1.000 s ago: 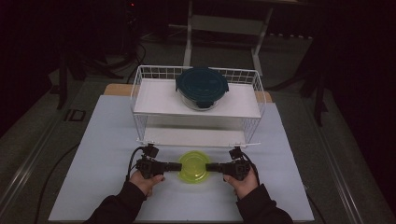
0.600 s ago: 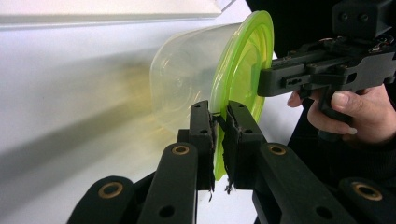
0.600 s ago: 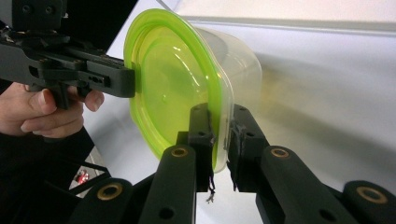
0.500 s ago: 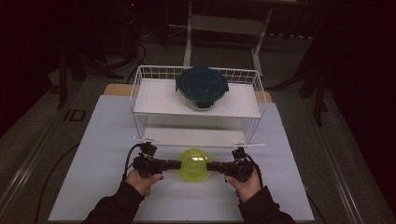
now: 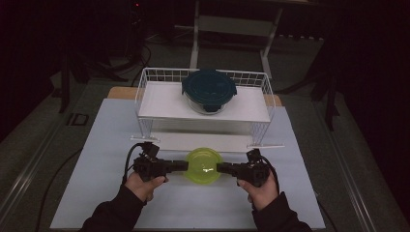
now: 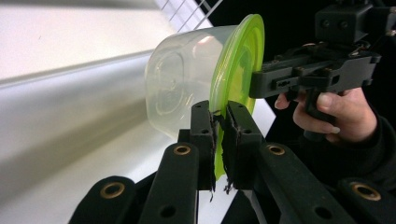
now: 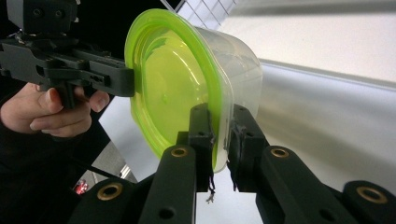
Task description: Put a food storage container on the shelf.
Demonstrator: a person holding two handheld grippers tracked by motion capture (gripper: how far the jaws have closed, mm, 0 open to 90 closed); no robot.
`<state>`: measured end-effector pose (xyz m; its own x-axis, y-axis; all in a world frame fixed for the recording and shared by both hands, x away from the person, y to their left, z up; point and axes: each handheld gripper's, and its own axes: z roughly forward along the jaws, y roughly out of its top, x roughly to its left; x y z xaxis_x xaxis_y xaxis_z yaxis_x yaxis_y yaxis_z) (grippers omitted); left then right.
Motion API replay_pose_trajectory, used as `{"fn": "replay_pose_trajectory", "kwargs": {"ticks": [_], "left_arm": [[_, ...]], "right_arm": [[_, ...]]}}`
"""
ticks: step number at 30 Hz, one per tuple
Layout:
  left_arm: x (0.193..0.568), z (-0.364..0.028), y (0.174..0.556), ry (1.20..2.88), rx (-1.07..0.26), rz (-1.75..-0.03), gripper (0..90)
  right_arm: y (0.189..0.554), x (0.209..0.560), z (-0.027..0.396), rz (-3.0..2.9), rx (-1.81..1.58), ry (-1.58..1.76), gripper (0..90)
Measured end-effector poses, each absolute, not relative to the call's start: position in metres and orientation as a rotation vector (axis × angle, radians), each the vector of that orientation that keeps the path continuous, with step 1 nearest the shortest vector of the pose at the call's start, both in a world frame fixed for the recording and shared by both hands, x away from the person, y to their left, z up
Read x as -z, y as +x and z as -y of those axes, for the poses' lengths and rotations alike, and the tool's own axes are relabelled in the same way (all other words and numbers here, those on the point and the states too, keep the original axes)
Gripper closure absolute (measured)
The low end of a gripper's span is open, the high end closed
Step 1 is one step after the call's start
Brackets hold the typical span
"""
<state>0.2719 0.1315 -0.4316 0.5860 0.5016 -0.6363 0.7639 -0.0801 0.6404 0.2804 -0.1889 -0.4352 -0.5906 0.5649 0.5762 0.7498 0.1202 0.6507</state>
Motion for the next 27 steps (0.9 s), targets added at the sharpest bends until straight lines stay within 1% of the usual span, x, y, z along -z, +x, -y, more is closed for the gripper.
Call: {"fn": "replay_pose_trajectory", "kwargs": {"ticks": [16, 21, 24, 25, 27], "left_arm": [[0.378, -0.132, 0.271, 1.723, 0.230, -0.961, 82.5], [0.356, -0.133, 0.272, 1.716, 0.204, -0.938, 82.5], [0.348, -0.134, 0.274, 1.712, 0.199, -0.932, 82.5], [0.339, -0.135, 0.276, 1.708, 0.188, -0.925, 82.5], [0.331, -0.135, 0.280, 1.699, 0.183, -0.924, 82.5]], "right_arm": [[0.277, 0.387, 0.192, 2.221, 1.596, -1.267, 80.7], [0.278, 0.363, 0.191, 2.236, 1.648, -1.252, 80.7], [0.278, 0.357, 0.191, 2.231, 1.664, -1.249, 80.8], [0.279, 0.353, 0.190, 2.234, 1.676, -1.246, 80.7], [0.282, 0.340, 0.189, 2.235, 1.705, -1.246, 80.8]]}}
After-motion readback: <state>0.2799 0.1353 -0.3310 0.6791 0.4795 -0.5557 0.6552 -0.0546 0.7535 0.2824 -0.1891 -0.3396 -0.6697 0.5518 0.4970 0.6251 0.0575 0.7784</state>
